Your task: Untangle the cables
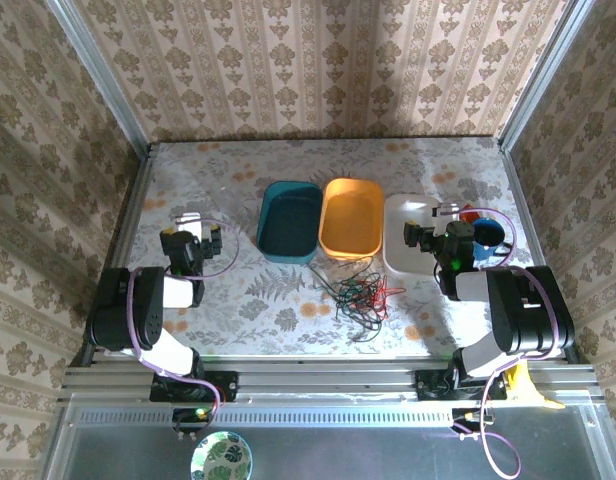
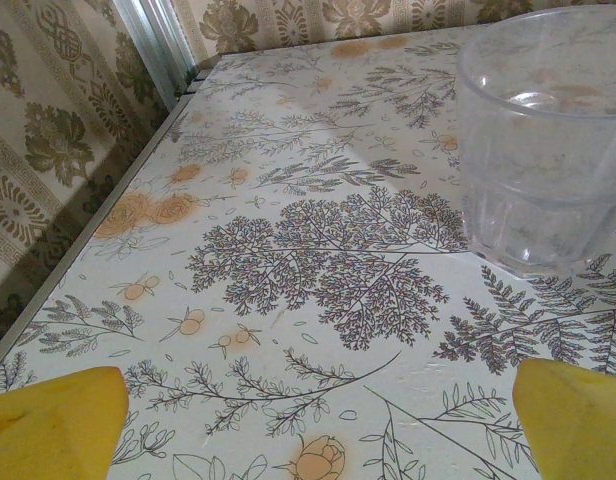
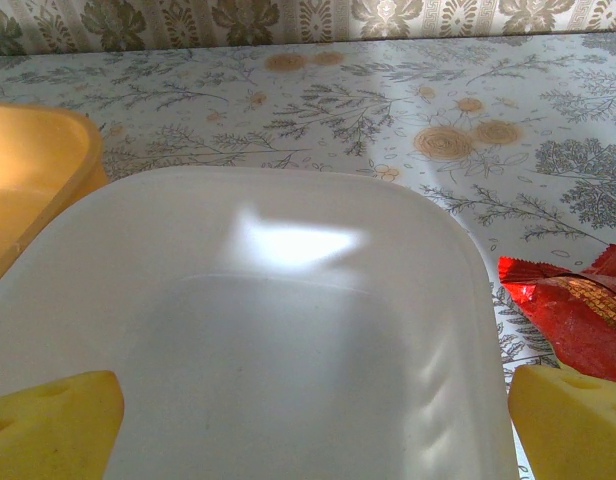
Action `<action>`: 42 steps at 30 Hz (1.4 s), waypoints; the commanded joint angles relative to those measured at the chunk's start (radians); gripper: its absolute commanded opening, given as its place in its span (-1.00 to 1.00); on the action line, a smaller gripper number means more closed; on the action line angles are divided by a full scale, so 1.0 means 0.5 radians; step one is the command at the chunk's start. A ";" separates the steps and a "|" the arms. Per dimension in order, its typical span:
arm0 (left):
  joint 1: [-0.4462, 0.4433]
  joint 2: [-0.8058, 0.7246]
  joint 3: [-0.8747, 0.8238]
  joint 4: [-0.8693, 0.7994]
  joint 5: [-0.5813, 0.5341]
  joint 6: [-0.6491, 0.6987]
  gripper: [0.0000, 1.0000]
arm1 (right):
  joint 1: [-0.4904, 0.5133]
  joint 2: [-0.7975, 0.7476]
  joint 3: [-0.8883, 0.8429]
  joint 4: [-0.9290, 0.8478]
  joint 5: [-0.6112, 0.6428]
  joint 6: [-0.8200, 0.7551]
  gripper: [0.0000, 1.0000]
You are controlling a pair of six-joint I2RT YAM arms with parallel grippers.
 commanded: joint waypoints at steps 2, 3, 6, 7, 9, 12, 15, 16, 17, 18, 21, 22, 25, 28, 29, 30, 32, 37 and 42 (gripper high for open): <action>-0.002 0.001 0.037 0.025 -0.010 -0.012 1.00 | -0.005 0.004 0.015 0.022 -0.013 -0.008 1.00; -0.004 -0.006 0.049 0.011 0.010 0.003 1.00 | -0.005 0.006 0.018 0.022 -0.013 -0.008 1.00; -0.035 -0.248 0.246 -0.603 0.170 0.078 1.00 | -0.008 0.004 0.017 0.022 -0.019 -0.005 1.00; -0.066 -0.332 0.364 -0.871 0.112 0.063 1.00 | -0.008 0.007 0.021 0.015 -0.017 -0.005 1.00; -0.114 -0.455 0.533 -1.235 0.009 -0.012 1.00 | -0.008 0.001 0.021 0.013 -0.017 -0.005 1.00; -0.201 -0.600 0.554 -1.279 -0.131 -0.230 1.00 | -0.008 -0.034 0.035 -0.026 -0.014 -0.005 1.00; -0.379 -0.687 0.569 -1.389 -0.118 -0.404 1.00 | 0.029 -0.253 0.258 -0.645 0.176 0.054 0.86; -0.477 -0.688 0.586 -1.446 -0.082 -0.453 1.00 | 0.078 -0.372 0.339 -0.853 0.338 0.103 0.78; -0.596 -0.677 0.602 -1.480 -0.028 -0.484 1.00 | 0.146 -0.451 0.398 -1.015 0.534 0.155 0.75; -0.717 -0.656 0.613 -1.491 0.013 -0.500 1.00 | 0.216 -0.524 0.441 -1.146 0.629 0.178 0.72; -1.154 -0.524 0.673 -1.502 0.189 -0.483 1.00 | 0.470 -0.704 0.600 -1.664 0.618 0.250 0.71; -1.280 -0.467 0.713 -1.540 0.282 -0.408 1.00 | 0.561 -0.753 0.649 -1.842 0.543 0.266 0.72; -1.579 -0.325 0.848 -1.705 0.411 -0.204 1.00 | 0.720 -0.848 0.810 -2.439 0.290 0.455 0.72; -1.752 -0.210 0.937 -1.801 0.555 -0.096 1.00 | 0.772 -0.908 0.871 -2.862 -0.078 0.556 0.67; -1.792 -0.165 0.965 -1.818 0.586 -0.068 1.00 | 0.786 -0.913 0.869 -2.979 -0.195 0.568 0.66; -1.823 -0.124 0.989 -1.832 0.606 -0.042 1.00 | 0.800 -0.908 0.870 -3.050 -0.241 0.573 0.66; -1.883 -0.014 1.060 -1.873 0.604 0.035 1.00 | 0.819 -0.867 0.861 -3.216 -0.298 0.592 0.66; -1.928 0.166 1.172 -1.838 0.567 0.145 1.00 | 0.823 -0.715 0.792 -3.304 -0.326 0.595 0.63; -1.931 0.280 1.240 -1.812 0.577 0.165 1.00 | 0.823 -0.611 0.778 -3.260 -0.357 0.601 0.63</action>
